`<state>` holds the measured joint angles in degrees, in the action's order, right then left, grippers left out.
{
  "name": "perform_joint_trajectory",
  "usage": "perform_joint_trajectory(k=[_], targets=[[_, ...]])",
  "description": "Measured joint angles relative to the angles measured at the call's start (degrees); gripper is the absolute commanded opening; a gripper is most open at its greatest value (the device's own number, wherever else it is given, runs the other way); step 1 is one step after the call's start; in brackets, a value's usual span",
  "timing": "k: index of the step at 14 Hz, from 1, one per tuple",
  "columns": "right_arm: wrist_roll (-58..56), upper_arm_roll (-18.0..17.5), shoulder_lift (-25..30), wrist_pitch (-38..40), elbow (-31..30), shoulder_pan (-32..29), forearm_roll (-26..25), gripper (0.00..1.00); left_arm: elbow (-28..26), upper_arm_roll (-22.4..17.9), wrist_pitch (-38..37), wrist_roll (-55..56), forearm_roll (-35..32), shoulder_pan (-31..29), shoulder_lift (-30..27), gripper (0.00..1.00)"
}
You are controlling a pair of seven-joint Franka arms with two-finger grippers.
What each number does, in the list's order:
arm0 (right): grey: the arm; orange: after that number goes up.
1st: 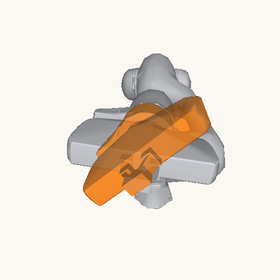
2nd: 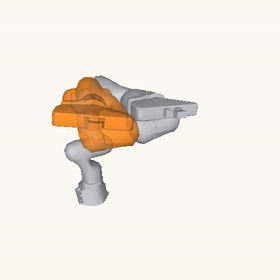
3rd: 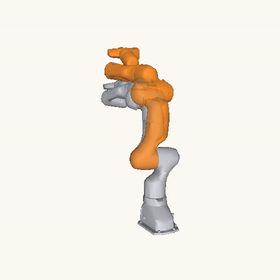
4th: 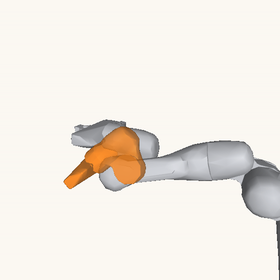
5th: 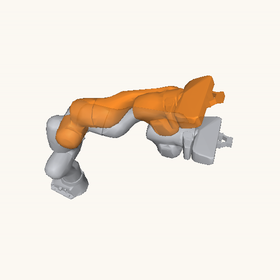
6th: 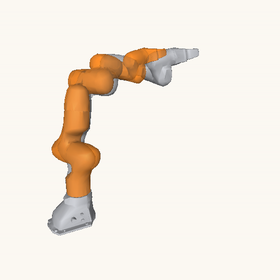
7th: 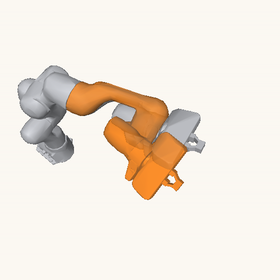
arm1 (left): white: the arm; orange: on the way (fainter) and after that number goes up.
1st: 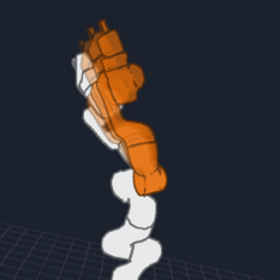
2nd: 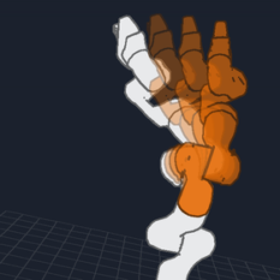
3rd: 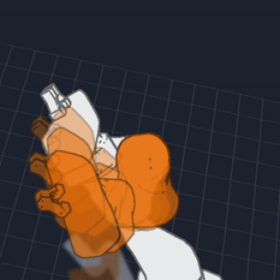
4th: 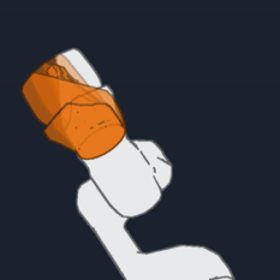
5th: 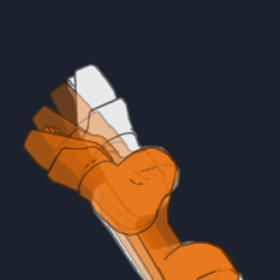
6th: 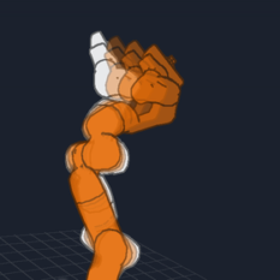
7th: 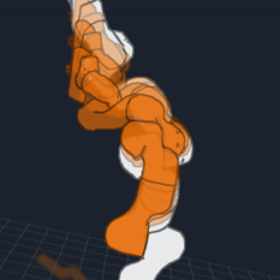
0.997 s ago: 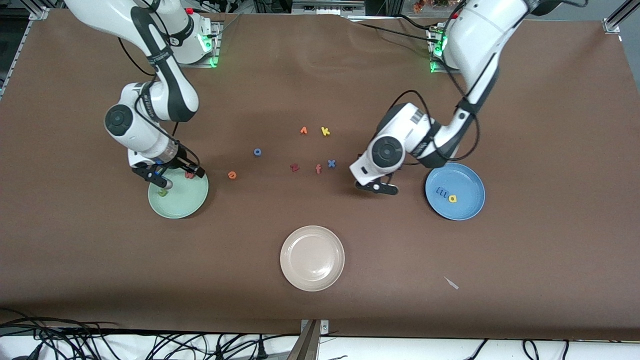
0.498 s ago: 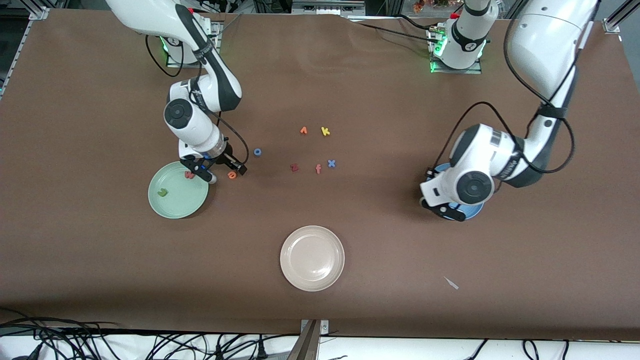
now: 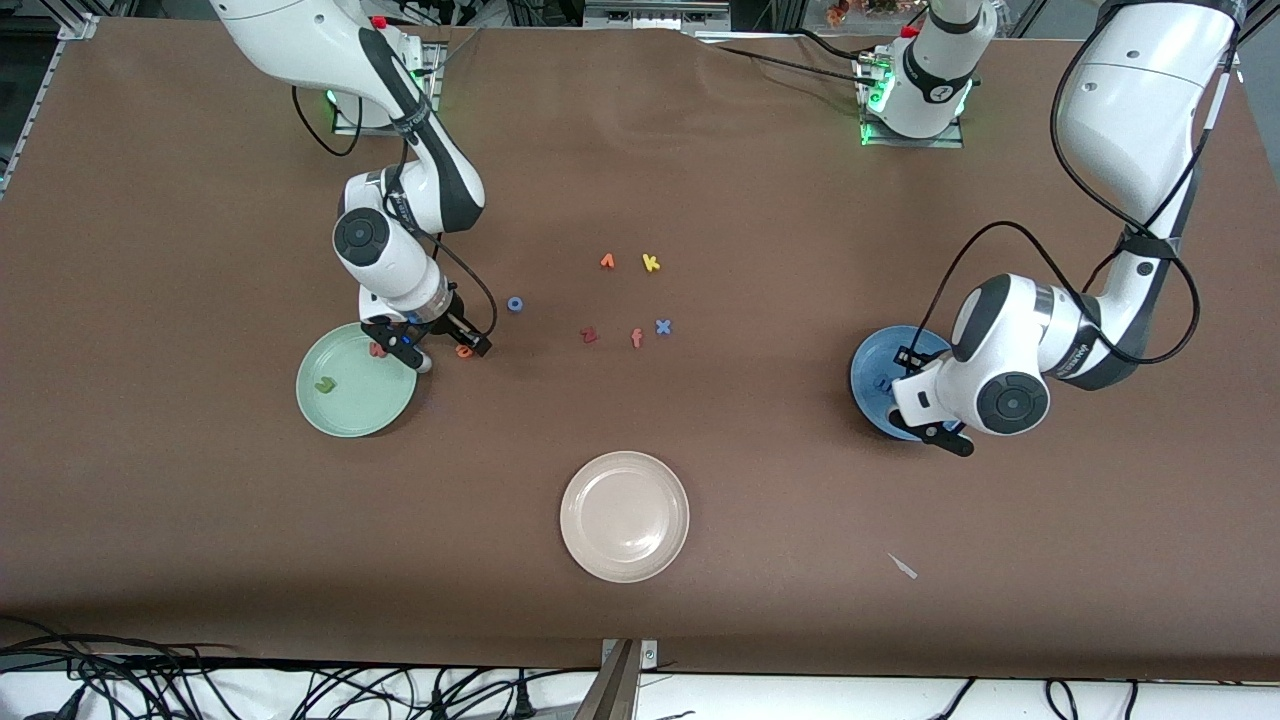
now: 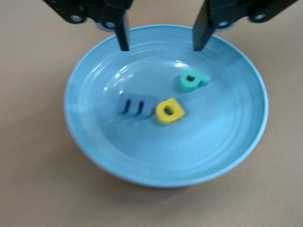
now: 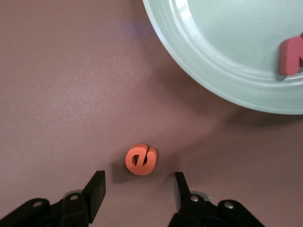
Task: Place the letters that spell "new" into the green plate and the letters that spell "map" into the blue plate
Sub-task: 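Place the teal letter on the blue plate while the right gripper grasps orange, then drop the orange letter on the green plate while the left gripper withdraws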
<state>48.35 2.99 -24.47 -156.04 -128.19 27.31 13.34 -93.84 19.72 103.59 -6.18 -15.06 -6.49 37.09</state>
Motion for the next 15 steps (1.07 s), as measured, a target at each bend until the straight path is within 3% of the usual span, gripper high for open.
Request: perform_joint_trajectory(k=[7, 11, 13, 15], targets=[[0.0, 1.2, -1.1, -1.2, 0.0, -0.1, 0.0, 0.6, 7.7, 5.5, -3.0, 0.1, 0.0, 0.3, -3.8, 1.0], [0.0, 1.4, -1.1, -1.2, 0.0, -0.1, 0.0, 0.3, 18.0, 6.6, -12.6, 0.1, 0.5, 0.1, -6.4, 1.0], [0.0, 1.4, -1.1, -1.3, 0.0, -0.1, 0.0, 0.23, 22.5, 5.1, -14.7, 0.2, 3.7, -0.2, -7.6, 1.0], [0.1, 1.3, -0.9, -1.5, 0.1, -0.1, 0.0, 0.2, 24.4, -1.9, -15.1, 0.1, 9.1, 2.0, -10.5, 1.0]])
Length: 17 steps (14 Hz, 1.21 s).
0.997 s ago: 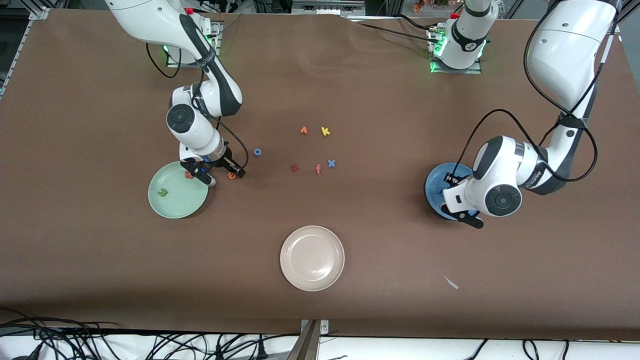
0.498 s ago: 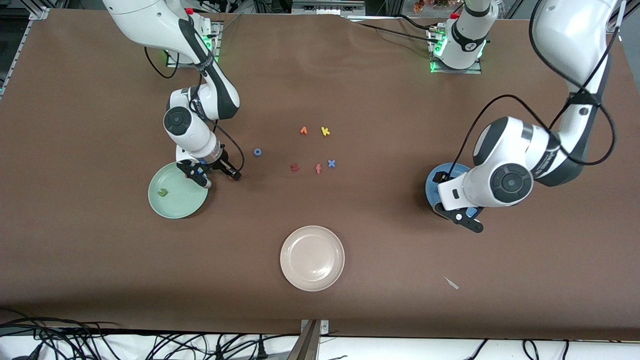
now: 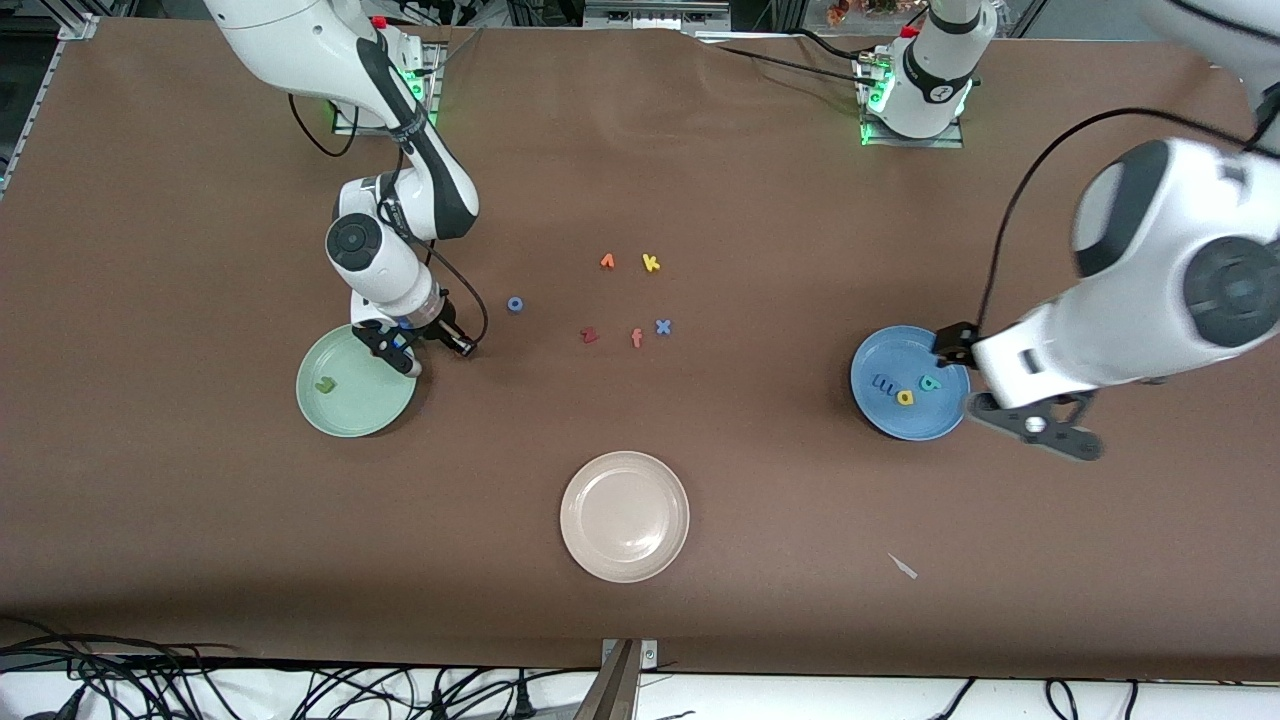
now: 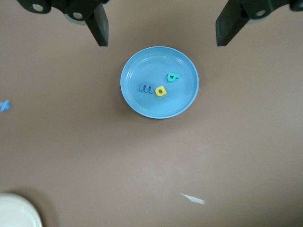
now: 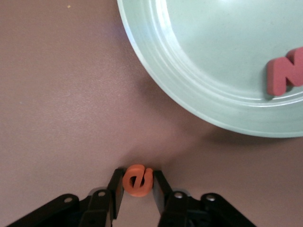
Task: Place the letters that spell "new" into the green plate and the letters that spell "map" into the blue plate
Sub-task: 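Drop the orange letter on the green plate while the left gripper withdraws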
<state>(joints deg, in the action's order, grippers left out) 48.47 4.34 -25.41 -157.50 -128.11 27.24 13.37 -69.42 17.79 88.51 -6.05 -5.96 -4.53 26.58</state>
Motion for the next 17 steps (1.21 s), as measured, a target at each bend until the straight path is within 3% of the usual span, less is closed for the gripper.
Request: perform_joint_trajectory(k=[2, 4, 8, 11, 13, 14, 15, 16, 17], targets=[[0.0, 0.0, 0.1, 0.0, 0.0, 0.0, 0.0, 0.2, 0.1, -10.7, -0.5, 0.3, 6.8, 5.3, -3.3, 1.0], [0.0, 0.0, 0.1, 0.0, 0.0, 0.0, 0.0, 0.2, -1.4, -16.9, -0.2, 0.7, 10.6, 8.4, -6.1, 1.0], [-2.5, 1.3, 2.8, 7.0, 1.0, 0.1, -1.1, 0.2, -13.6, -18.0, 2.2, 2.1, 10.7, 7.9, -15.7, 1.0], [-12.0, 6.9, 8.0, 15.4, 1.3, -0.7, -3.4, 0.26, -23.4, -14.1, 5.7, 3.7, 9.9, 3.3, -22.4, 1.0], [-20.8, 10.3, 9.2, 16.7, 1.2, -2.6, -3.4, 0.46, -28.0, -12.4, 8.7, 3.8, 6.8, 2.9, -25.6, 1.0], [-23.6, 11.2, 9.2, 16.7, 1.1, -3.4, -3.4, 0.76, -29.2, -11.9, 9.2, 3.8, 6.1, 3.3, -26.6, 1.0], [-25.1, 11.5, 9.2, 16.7, 0.9, -4.0, -3.4, 0.89, -29.9, -11.7, 9.5, 4.0, 5.9, 3.6, -27.3, 1.0], [-25.5, 11.6, 9.1, 16.7, 0.7, -4.1, -3.4, 1.0, -30.0, -11.6, 9.6, 4.2, 5.9, 3.8, -27.7, 1.0], [-25.6, 11.5, 9.0, 16.7, 0.7, -3.9, -3.4, 1.0, -30.0, -11.6, 9.6, 4.2, 5.9, 4.0, -28.2, 1.0]])
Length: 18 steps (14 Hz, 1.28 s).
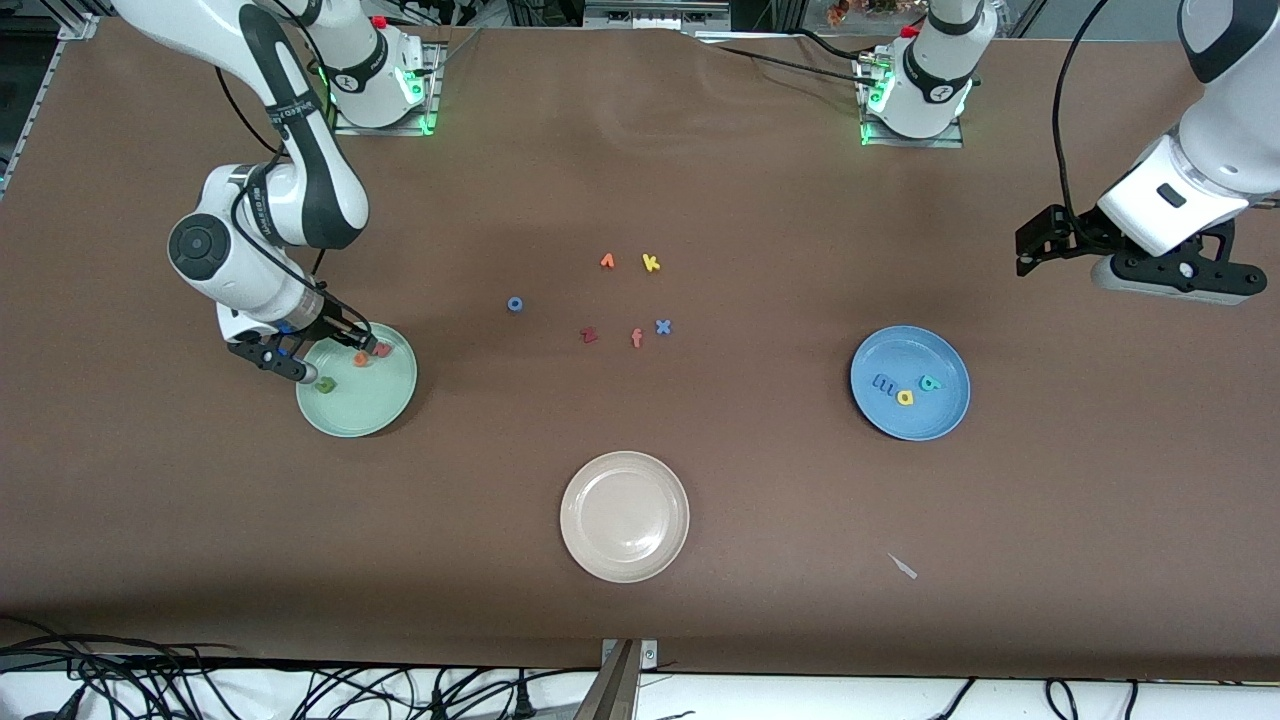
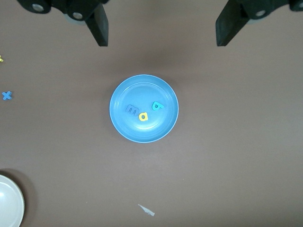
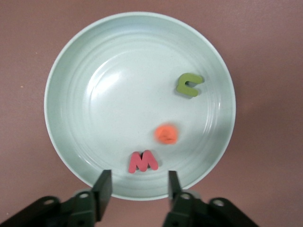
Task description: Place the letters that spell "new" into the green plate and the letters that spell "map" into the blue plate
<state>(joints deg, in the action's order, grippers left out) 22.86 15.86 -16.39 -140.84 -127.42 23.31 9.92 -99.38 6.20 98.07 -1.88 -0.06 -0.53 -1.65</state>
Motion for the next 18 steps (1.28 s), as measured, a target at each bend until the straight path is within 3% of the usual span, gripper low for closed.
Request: perform_joint_trajectory(k=[3, 5, 10, 14, 18], targets=[[0.0, -0.3, 0.2, 0.2, 0.6, 0.3, -0.1, 1.0, 0.6, -0.7, -3.6, 0.1, 0.0, 1.6, -1.3, 1.0], [-0.1, -0.7, 1.2, 4.6, 3.7, 0.5, -0.5, 1.0, 2.2, -3.3, -5.9, 0.1, 0.1, 3.9, -1.4, 1.0], [-1.6, -1.1, 4.2, 27.6, 22.9, 0.7, -6.4, 1.0, 2.7, -5.0, -6.4, 0.1, 0.2, 4.7, -1.0, 1.0], [-11.3, -0.6, 5.6, 42.6, 35.4, 0.1, -10.6, 1.0, 2.7, -5.3, -6.5, 0.1, 0.2, 4.8, -0.7, 1.0], [-20.8, -0.4, 5.2, 46.6, 38.8, -2.6, -10.5, 1.0, 3.0, -5.3, -6.5, 0.1, 0.2, 5.0, -0.3, 1.0]])
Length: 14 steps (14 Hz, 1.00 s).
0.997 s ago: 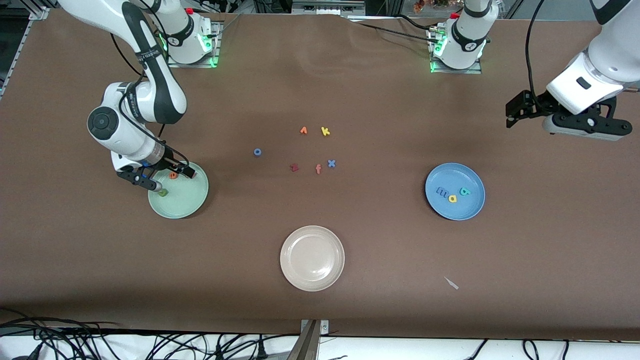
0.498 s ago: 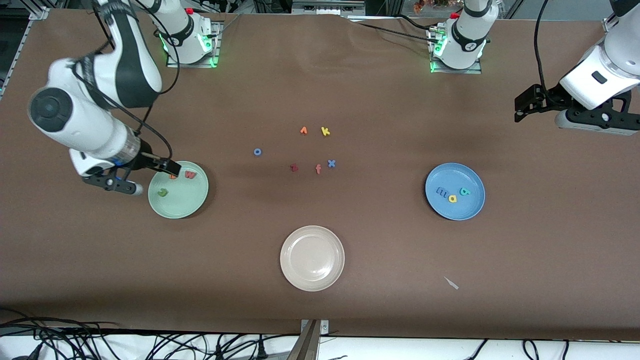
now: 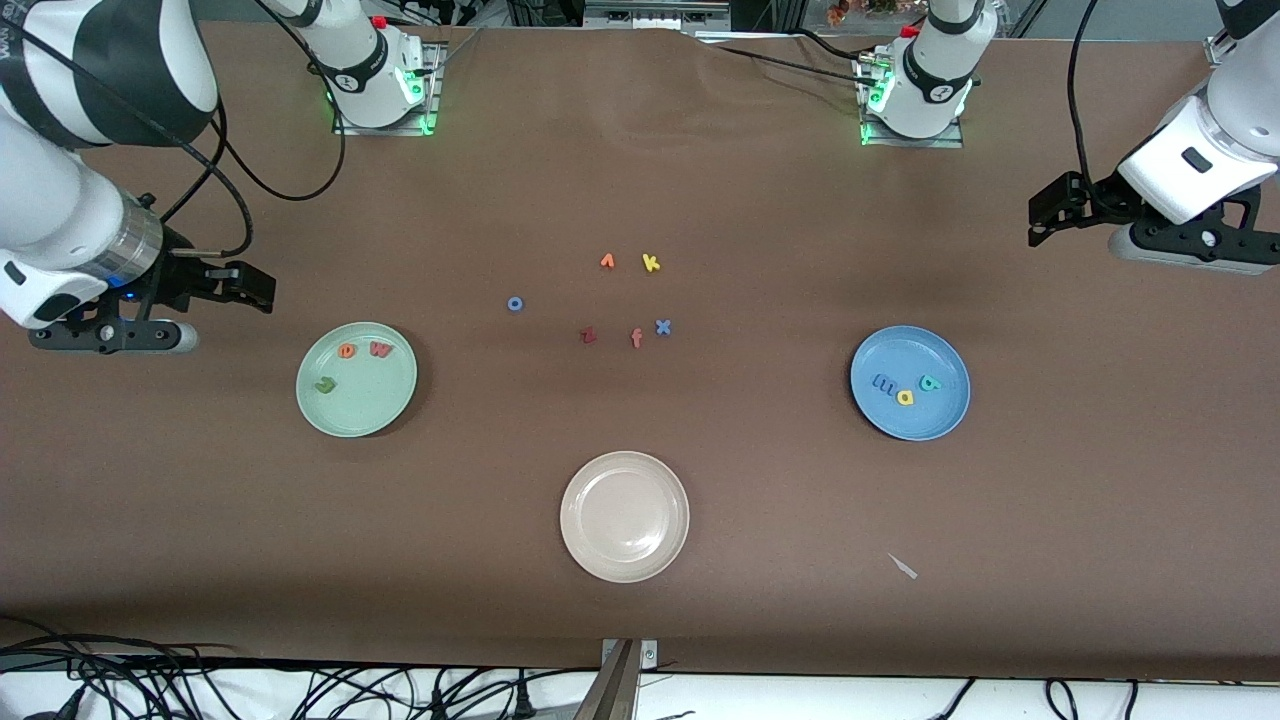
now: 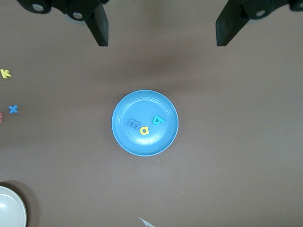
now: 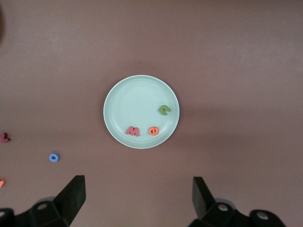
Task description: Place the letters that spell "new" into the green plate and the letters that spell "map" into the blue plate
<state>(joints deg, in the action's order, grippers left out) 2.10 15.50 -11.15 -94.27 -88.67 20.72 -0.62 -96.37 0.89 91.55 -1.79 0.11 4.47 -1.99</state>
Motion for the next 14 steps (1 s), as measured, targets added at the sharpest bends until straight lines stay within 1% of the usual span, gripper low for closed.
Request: perform_joint_trajectory(k=[3, 4, 6, 7, 9, 14], targets=[[-3.3, -0.9, -0.5, 0.2, -0.1, -2.5, 0.1, 1.0, 0.2, 0.0, 0.0, 0.0, 0.0, 0.1, 0.4, 1.0], [-3.4, -2.0, -0.5, 0.2, -0.1, -3.6, 0.1, 1.0, 0.3, 0.0, 0.0, 0.0, 0.0, 0.1, 0.4, 1.0], [-3.4, -5.8, -0.5, 0.2, -0.1, -7.3, 0.4, 1.0, 0.3, 0.0, -0.3, 0.0, 0.0, 0.1, 0.5, 1.0], [-3.4, -7.1, -0.5, 0.3, -0.1, -8.6, 0.5, 1.0, 0.3, 0.0, -0.4, 0.0, 0.0, 0.2, 0.5, 1.0], [-3.4, -7.8, -0.5, 0.3, -0.1, -9.5, 0.5, 1.0, 0.3, 0.0, -0.9, 0.0, 0.0, 0.2, 0.5, 1.0], [-3.4, -7.8, -0.5, 0.3, -0.1, -9.7, 0.6, 1.0, 0.3, 0.0, -1.6, 0.0, 0.0, 0.2, 0.5, 1.0]])
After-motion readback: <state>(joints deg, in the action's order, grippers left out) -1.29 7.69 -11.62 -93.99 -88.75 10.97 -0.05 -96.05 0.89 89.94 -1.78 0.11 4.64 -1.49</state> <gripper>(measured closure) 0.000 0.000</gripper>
